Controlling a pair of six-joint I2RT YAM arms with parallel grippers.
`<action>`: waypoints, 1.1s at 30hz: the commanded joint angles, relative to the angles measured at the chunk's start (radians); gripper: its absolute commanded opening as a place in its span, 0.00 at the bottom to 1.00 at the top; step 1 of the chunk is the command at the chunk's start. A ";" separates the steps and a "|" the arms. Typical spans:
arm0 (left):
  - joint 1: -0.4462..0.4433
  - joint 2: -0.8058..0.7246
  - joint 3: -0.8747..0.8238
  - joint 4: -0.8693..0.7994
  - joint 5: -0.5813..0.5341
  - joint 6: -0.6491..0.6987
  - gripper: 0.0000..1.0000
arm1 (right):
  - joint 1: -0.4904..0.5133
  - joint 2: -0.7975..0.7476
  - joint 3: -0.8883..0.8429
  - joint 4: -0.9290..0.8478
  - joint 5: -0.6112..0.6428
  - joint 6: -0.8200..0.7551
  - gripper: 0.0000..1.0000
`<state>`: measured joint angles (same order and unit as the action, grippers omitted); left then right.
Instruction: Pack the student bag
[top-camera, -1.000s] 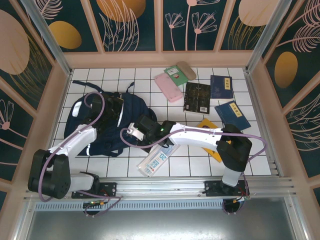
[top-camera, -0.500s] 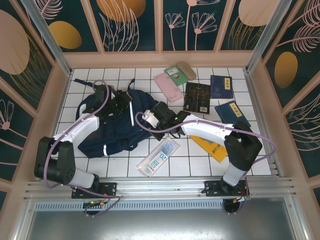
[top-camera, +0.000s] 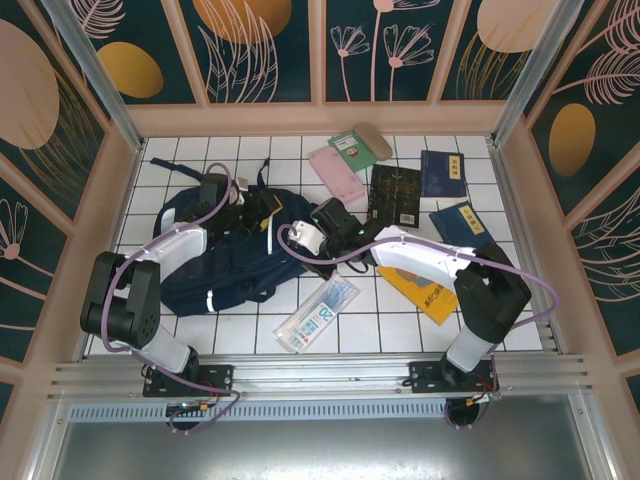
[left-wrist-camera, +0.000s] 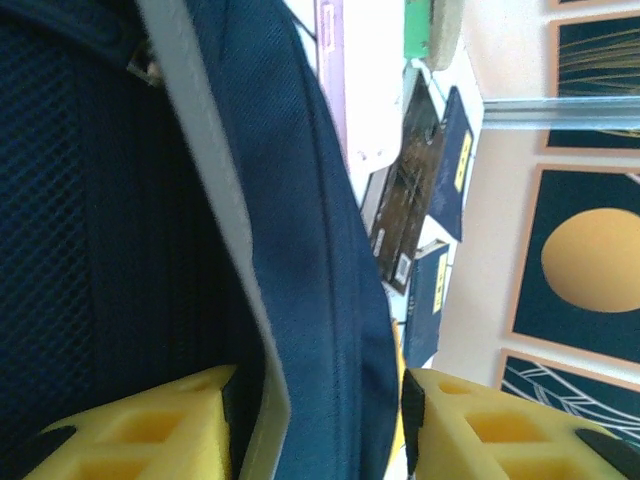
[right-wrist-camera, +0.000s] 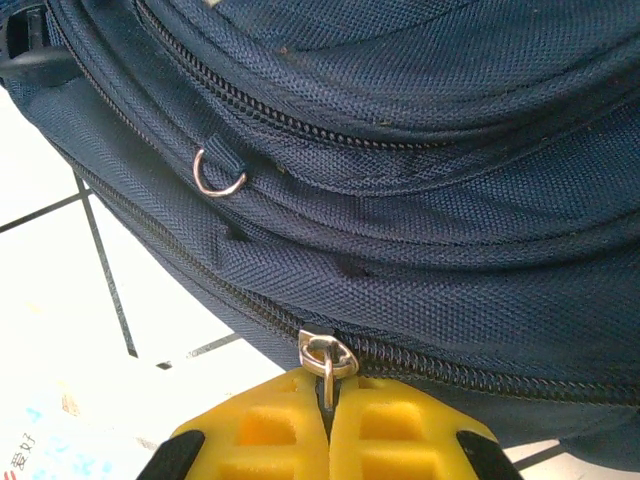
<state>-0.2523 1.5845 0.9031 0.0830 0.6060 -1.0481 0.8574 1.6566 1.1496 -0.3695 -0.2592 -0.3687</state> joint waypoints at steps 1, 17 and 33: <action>0.000 -0.028 0.003 -0.107 0.013 0.087 0.47 | -0.011 -0.040 0.006 0.037 -0.036 -0.032 0.00; -0.039 -0.086 -0.082 0.059 0.003 -0.035 0.00 | -0.014 -0.026 0.023 0.001 0.003 0.005 0.00; -0.040 -0.218 -0.132 0.193 -0.222 -0.241 0.00 | 0.186 0.009 0.054 -0.009 0.171 0.137 0.00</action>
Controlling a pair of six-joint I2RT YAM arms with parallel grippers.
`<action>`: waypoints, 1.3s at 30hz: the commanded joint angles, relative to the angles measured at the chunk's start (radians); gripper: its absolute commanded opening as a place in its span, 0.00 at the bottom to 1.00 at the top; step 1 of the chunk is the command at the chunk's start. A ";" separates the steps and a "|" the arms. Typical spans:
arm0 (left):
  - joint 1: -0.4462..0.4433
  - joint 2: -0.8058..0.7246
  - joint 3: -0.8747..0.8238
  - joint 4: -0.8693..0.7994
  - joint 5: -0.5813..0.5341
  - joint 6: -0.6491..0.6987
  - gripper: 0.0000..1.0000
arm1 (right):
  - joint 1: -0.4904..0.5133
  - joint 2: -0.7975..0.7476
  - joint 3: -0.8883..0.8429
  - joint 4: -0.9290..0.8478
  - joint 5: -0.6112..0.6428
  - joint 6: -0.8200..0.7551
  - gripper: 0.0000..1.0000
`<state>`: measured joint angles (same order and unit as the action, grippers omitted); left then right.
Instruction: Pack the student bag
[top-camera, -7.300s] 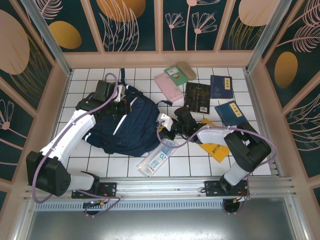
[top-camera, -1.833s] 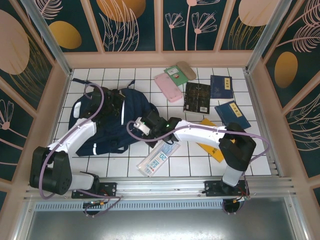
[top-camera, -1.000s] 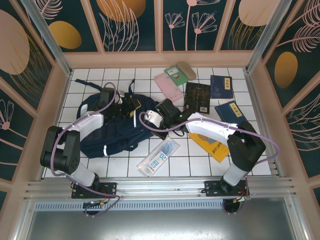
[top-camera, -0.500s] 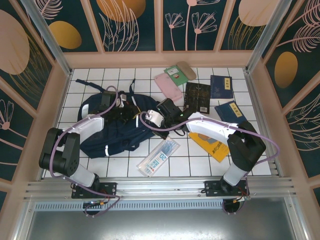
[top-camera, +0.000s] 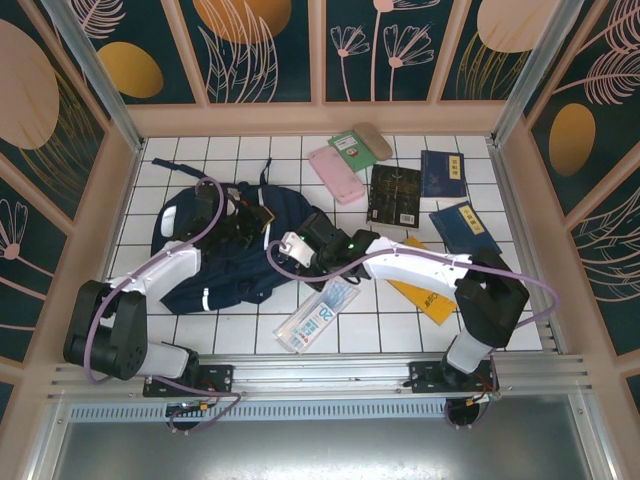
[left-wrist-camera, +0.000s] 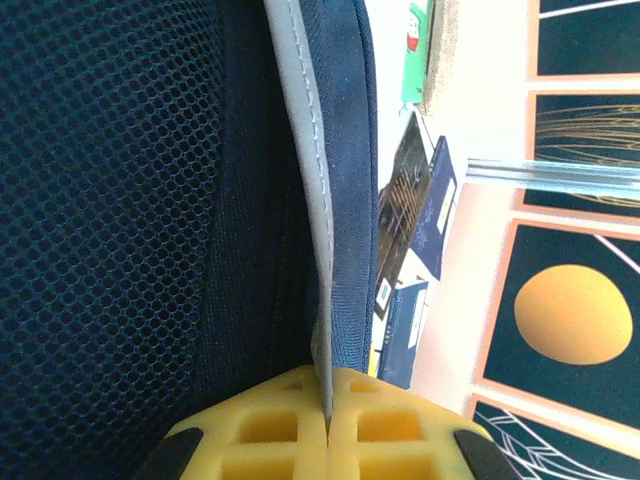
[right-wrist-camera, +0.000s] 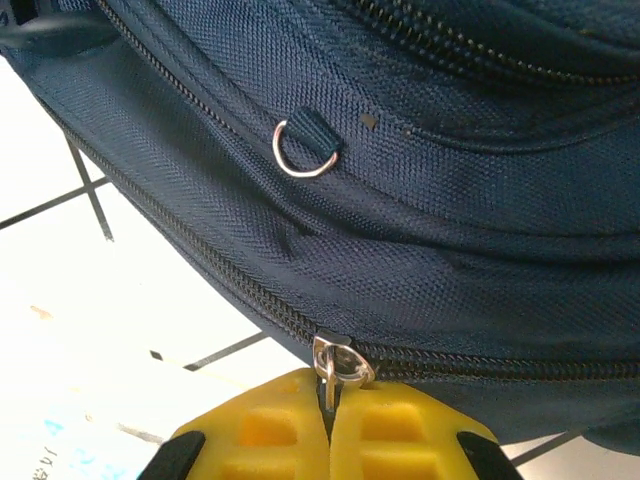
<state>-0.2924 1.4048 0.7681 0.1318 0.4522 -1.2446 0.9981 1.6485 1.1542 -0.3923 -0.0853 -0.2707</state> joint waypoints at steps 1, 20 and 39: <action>0.000 -0.043 -0.001 0.148 -0.072 -0.052 0.00 | 0.056 0.023 0.056 0.012 0.009 0.043 0.00; 0.016 -0.125 0.084 0.101 -0.191 -0.133 0.00 | 0.182 0.066 0.122 0.004 0.131 0.072 0.00; 0.016 -0.108 0.089 0.137 -0.192 -0.166 0.00 | 0.313 0.344 0.394 0.004 0.270 0.140 0.11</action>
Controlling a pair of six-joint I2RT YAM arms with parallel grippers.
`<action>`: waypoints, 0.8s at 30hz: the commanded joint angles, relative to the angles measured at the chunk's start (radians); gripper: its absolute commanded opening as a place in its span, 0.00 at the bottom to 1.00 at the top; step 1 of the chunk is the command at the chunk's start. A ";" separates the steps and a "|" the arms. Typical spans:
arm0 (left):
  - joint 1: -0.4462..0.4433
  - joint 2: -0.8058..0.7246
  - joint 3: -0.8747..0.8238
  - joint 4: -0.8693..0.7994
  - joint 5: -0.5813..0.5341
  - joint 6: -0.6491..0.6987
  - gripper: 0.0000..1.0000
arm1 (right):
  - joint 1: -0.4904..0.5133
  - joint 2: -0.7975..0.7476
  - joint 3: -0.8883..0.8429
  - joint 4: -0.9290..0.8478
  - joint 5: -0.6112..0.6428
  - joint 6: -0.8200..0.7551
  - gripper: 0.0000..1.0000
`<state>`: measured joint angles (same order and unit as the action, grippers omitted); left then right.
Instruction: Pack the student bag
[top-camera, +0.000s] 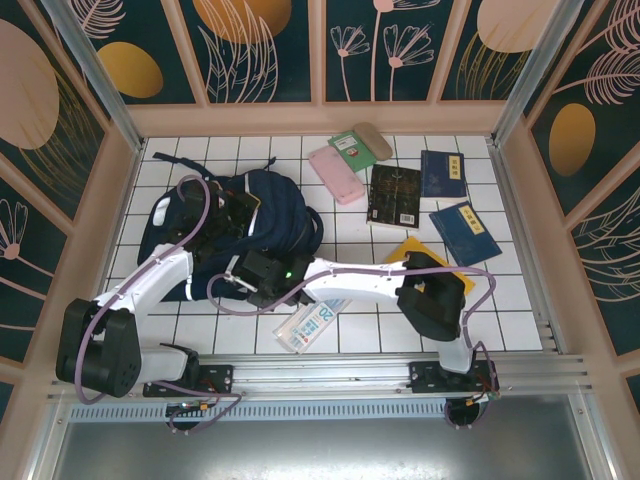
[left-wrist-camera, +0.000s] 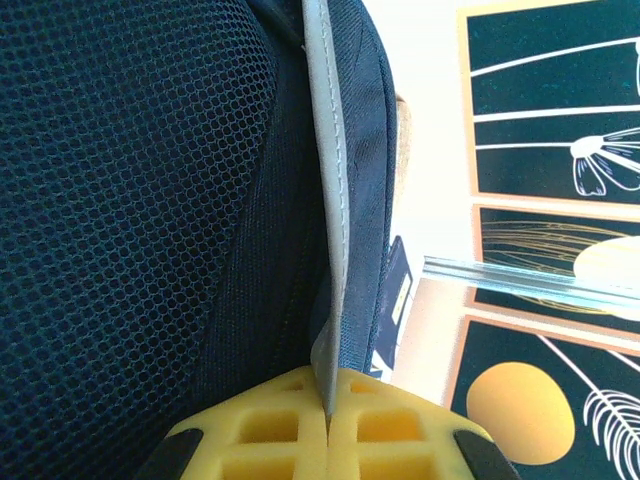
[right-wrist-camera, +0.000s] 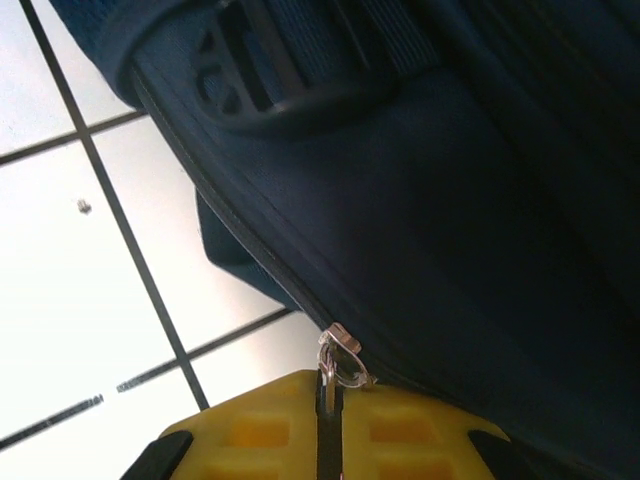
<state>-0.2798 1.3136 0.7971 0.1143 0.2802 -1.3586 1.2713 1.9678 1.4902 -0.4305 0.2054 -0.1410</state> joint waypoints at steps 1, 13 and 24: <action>0.003 -0.014 0.060 0.157 -0.019 -0.052 0.00 | 0.046 0.036 0.073 0.042 -0.023 0.008 0.12; 0.003 0.019 0.059 0.209 0.036 -0.060 0.00 | 0.060 0.208 0.269 0.040 -0.105 -0.011 0.19; 0.015 0.002 0.089 0.134 0.062 0.033 0.00 | 0.029 0.080 0.085 0.145 0.013 -0.002 0.32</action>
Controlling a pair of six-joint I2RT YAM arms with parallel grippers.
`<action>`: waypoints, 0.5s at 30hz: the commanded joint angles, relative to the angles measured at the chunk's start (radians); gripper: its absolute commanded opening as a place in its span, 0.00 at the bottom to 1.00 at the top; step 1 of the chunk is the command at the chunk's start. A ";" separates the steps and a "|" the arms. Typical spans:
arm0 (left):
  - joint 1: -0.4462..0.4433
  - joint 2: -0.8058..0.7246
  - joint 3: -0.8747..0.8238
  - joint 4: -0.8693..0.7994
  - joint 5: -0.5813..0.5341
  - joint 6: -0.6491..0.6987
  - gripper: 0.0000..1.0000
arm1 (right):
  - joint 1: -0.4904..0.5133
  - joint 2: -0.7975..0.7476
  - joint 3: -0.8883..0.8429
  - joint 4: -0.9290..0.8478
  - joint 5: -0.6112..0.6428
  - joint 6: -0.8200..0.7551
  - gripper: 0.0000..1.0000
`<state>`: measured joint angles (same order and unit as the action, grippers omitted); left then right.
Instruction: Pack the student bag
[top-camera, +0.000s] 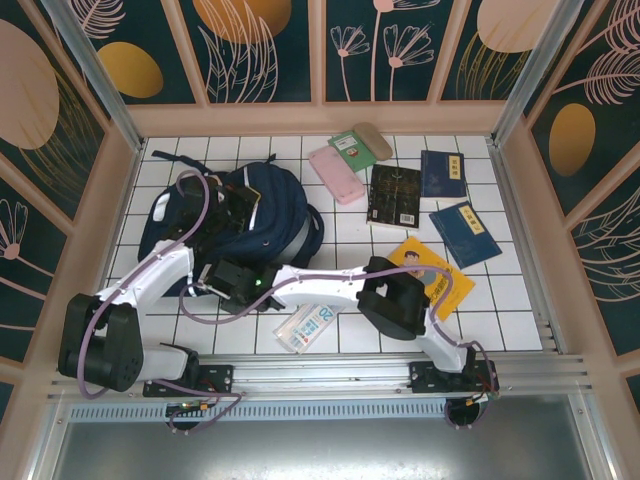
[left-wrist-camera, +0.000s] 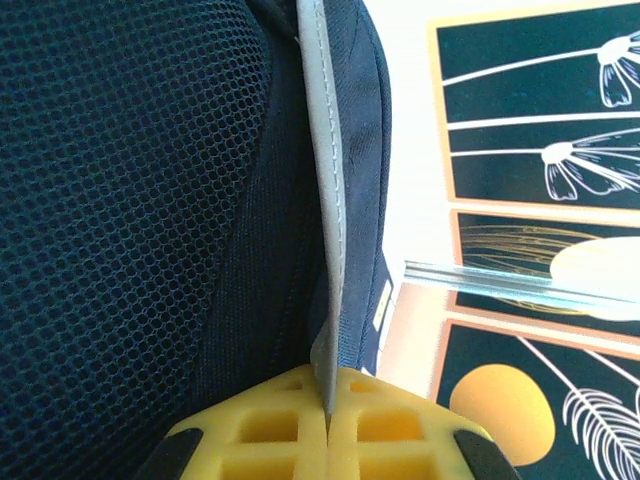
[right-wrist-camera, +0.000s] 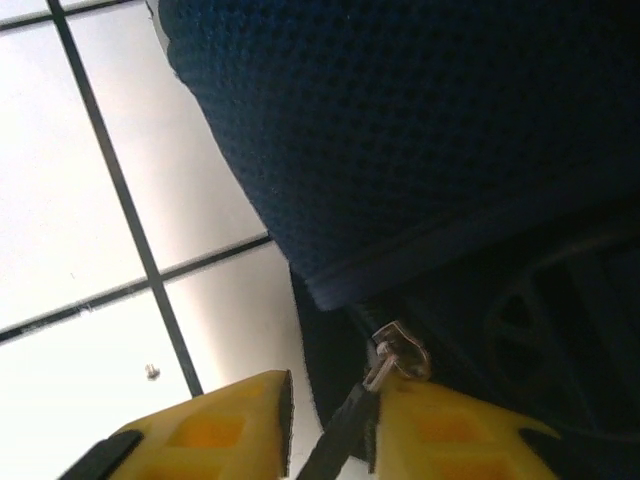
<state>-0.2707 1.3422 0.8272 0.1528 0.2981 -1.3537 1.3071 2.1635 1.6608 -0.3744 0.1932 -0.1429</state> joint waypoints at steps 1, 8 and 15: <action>0.011 -0.028 0.058 0.083 0.052 0.048 0.00 | -0.012 -0.169 -0.149 0.125 0.014 -0.004 0.36; 0.040 0.004 0.137 -0.052 0.168 0.262 0.00 | -0.026 -0.548 -0.577 0.432 -0.124 0.000 0.44; 0.043 0.053 0.334 -0.293 0.241 0.539 0.00 | -0.114 -0.832 -0.809 0.600 0.018 0.080 0.43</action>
<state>-0.2298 1.4002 1.0698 -0.1009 0.4534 -0.9760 1.2209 1.3815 0.9031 0.1078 0.1356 -0.1055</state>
